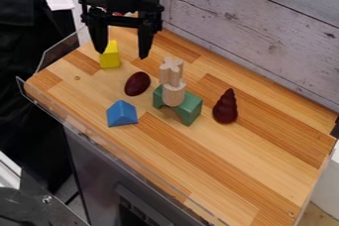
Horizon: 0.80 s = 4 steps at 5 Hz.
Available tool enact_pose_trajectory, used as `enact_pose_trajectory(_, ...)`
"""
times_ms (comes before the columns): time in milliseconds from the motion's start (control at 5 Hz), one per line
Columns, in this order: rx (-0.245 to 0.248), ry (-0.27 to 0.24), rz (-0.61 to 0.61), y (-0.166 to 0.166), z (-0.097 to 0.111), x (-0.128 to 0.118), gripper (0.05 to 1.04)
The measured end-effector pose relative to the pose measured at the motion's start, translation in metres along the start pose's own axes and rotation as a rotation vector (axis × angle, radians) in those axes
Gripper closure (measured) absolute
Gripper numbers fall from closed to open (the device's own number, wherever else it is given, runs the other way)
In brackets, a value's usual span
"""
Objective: Put the yellow block on the tower
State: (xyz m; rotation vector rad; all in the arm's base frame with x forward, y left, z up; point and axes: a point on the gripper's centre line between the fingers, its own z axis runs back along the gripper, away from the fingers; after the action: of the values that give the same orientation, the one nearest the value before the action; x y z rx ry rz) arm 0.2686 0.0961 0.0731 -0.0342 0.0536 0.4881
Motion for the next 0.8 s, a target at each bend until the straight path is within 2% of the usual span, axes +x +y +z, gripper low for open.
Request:
enact_pose_trajectory(200,0.003,0.031,0.000,0.000,-0.008,-0.003,0.085)
enact_pose_trajectory(400,-0.027,0.027,0.016,0.001,-0.014,0.004,0.085)
enact_pose_trajectory(800,-0.050,0.060,0.094,0.021,-0.021,0.024,0.085)
